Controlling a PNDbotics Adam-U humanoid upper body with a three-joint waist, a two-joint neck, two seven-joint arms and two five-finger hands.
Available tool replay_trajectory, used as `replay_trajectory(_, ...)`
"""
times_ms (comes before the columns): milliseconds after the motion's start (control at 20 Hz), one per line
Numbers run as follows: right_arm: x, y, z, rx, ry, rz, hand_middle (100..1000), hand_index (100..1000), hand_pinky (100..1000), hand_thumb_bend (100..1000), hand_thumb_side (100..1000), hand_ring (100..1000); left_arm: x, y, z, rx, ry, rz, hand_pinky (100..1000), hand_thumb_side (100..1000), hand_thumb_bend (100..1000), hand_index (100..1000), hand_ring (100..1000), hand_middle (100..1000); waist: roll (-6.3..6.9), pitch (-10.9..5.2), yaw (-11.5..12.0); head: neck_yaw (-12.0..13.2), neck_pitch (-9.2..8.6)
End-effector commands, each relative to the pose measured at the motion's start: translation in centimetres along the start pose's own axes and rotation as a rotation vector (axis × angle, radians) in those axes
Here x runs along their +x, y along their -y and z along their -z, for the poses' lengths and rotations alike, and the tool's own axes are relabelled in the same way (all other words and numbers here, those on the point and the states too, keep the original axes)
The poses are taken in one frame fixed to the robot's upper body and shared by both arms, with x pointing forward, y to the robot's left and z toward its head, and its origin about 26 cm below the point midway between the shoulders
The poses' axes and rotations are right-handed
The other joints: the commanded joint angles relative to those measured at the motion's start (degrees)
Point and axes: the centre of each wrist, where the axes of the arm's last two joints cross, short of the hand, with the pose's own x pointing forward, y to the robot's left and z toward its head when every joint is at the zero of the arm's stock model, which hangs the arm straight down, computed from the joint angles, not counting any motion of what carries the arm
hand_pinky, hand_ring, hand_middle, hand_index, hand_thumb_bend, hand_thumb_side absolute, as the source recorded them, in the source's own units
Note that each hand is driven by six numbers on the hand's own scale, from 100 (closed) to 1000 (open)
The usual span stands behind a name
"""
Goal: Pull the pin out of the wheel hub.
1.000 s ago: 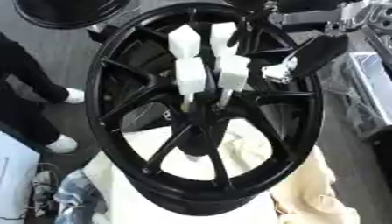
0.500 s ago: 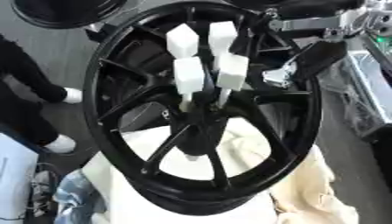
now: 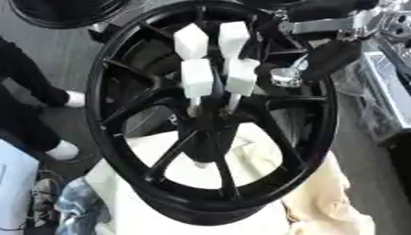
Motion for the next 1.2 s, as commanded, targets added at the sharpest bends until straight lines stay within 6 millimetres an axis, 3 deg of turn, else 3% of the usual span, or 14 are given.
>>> replay_trajectory(50,0.17,0.98,-0.77,-0.037,-0.018,-0.036,675,834,844,100,891,713,0.33,-0.17,0.13,-0.006,0.016,0.011,697,899,203,688,693,716,0.01,-0.68,0.15,-0.33,0.33)
replay_trajectory(600,0.25,0.79,-0.70,-0.057,-0.013,-0.036,660,881,843,100,840,713,0.27,-0.09,0.13,-0.012,0.012,0.009,699,901,204,687,694,715,0.00,-0.27,0.27,-0.35,0.33)
replay_trajectory(1200,0.40,0.52,-0.33,-0.030,-0.008,-0.037,652,867,831,100,882,707,0.19,-0.08,0.10,-0.015,0.008,0.006,701,903,205,687,694,715,-0.21,0.20,0.12,-0.50,0.33)
